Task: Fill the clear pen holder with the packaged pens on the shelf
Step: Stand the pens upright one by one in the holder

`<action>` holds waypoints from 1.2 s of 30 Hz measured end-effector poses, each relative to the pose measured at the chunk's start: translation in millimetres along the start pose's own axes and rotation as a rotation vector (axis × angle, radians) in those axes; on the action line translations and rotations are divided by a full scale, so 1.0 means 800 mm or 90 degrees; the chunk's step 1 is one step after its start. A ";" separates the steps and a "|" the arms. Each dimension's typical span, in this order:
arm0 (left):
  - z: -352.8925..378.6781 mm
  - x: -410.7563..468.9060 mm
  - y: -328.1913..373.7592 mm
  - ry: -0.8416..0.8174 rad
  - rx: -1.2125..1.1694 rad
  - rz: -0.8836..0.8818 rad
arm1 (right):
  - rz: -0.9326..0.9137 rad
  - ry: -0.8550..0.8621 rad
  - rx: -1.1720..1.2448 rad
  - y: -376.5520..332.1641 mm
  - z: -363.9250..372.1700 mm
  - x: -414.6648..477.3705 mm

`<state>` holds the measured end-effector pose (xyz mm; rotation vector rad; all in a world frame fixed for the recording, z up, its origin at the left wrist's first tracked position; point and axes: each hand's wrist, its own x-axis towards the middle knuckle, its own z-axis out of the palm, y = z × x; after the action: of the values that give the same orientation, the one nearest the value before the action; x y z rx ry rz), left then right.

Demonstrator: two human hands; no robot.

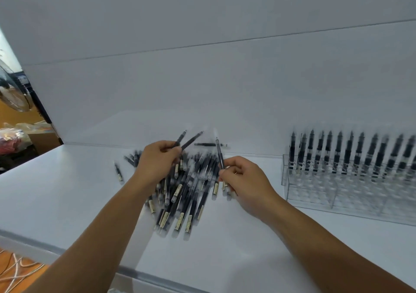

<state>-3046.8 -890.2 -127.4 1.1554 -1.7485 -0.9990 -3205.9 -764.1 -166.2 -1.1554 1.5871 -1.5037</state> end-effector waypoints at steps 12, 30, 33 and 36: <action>0.112 -0.055 0.052 -0.194 -0.511 -0.019 | -0.171 0.088 -0.153 -0.071 -0.122 -0.035; 0.203 -0.061 0.058 -0.302 -0.520 0.019 | -0.134 0.282 -0.330 -0.036 -0.217 -0.007; 0.203 -0.058 0.057 -0.303 -0.528 0.026 | -0.130 0.285 -0.392 -0.033 -0.217 -0.001; 0.203 -0.057 0.054 -0.311 -0.523 0.027 | -0.122 0.287 -0.446 -0.029 -0.215 -0.001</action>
<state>-3196.4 -805.8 -156.6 0.3602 -1.4299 -1.8452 -3357.3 -692.5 -121.7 -1.4284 2.5022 -1.4298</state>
